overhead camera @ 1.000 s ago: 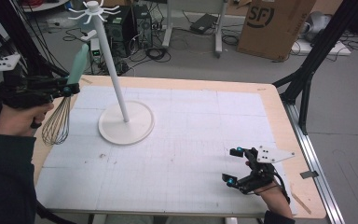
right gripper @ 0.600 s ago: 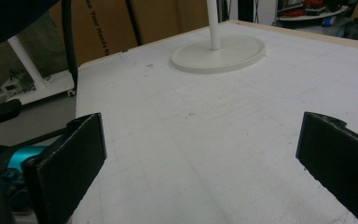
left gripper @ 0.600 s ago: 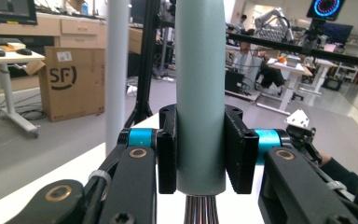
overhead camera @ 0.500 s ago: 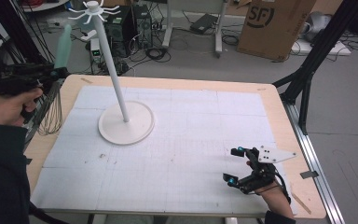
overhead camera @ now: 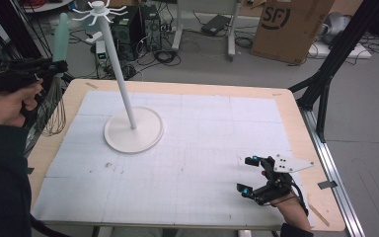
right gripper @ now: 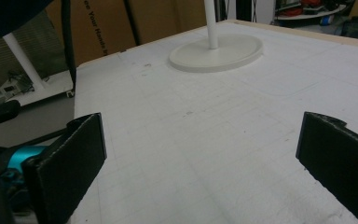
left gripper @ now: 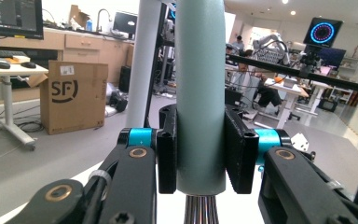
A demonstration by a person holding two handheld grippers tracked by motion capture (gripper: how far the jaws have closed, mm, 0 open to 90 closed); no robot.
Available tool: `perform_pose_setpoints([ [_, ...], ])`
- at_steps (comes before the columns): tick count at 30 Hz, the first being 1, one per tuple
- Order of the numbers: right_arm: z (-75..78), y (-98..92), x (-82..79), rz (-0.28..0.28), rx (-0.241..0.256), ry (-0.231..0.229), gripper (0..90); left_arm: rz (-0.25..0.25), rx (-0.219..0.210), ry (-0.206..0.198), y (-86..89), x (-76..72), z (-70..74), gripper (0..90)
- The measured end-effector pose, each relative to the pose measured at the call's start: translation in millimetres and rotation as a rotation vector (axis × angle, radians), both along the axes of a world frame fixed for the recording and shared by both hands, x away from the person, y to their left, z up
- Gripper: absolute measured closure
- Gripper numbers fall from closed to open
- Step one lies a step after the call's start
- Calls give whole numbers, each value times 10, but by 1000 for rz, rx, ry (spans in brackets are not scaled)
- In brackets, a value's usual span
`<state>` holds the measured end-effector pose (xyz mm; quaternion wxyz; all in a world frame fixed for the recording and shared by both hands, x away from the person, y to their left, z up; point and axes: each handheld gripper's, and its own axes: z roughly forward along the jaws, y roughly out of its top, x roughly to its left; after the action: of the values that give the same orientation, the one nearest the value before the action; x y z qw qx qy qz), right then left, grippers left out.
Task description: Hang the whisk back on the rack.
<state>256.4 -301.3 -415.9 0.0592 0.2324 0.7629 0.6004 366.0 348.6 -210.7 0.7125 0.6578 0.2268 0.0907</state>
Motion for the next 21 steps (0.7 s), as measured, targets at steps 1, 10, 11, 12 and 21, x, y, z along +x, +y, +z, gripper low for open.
perform_pose_setpoints([
  [1,-1,-1,-2,-1,1,1,2,2,0,-1,2,14,-4,694],
  [10,-15,2,6,-4,-3,2,2,20,-19,14,-2,96,-18,694],
  [11,-15,3,3,-1,-3,9,2,24,-24,14,-4,105,-18,694],
  [12,-17,4,4,-2,-4,8,2,24,-24,14,-5,111,-15,694],
  [21,-20,4,3,-2,-3,8,1,29,2,15,-66,169,-30,694],
])
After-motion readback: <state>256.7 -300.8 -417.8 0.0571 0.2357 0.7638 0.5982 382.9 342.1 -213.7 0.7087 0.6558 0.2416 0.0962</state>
